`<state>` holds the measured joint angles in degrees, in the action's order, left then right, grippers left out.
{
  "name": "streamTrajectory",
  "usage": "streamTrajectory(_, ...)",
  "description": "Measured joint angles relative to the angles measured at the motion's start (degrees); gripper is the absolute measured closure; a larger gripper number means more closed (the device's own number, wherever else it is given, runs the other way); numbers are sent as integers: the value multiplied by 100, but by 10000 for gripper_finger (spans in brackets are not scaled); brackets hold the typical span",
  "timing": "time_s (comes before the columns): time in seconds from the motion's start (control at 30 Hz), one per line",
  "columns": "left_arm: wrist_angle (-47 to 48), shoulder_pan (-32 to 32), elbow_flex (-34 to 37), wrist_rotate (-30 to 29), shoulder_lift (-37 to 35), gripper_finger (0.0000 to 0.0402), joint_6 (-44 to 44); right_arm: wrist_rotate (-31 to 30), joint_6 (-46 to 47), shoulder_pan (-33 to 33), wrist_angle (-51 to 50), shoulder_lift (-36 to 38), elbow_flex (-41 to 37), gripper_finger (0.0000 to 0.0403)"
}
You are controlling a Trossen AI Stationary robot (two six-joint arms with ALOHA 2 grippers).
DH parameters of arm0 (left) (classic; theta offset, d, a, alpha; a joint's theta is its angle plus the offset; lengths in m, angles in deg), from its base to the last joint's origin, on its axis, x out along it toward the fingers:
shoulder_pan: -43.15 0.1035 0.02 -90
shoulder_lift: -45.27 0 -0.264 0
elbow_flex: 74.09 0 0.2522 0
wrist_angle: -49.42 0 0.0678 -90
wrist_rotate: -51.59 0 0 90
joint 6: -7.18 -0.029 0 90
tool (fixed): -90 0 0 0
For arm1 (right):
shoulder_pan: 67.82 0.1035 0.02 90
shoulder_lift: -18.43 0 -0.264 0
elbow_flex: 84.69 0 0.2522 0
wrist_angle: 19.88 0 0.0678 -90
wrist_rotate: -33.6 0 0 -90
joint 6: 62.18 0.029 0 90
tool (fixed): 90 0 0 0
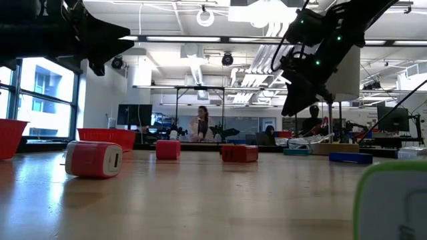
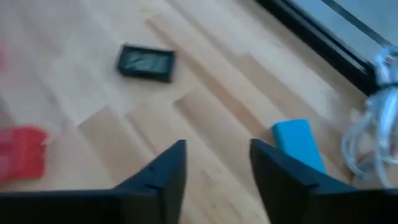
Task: Pick & Place Office items
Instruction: Put the light blue digital clock into the bottom red bin
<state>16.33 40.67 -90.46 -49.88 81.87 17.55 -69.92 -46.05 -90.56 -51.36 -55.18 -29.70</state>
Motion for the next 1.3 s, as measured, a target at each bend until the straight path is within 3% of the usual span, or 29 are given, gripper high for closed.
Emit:
streamTrajectory(0.17, 2, 15, 0, -2, 0, 252, -7, 571, 620, -573, 11, 0, 0, 148)
streamTrajectory(0.3, 0, 22, 0, -7, 0, 252, -162, 851, 553, -954, 46, -19, -1, 124)
streamTrajectory(0.87, -37, 22, 0, -20, 0, 252, -107, 742, -273, -1579, 516, -1084, 0, 131)
streamTrajectory(1.3, -35, 22, 0, -16, 0, 252, -99, 178, -701, -1604, 756, -1881, 0, 131)
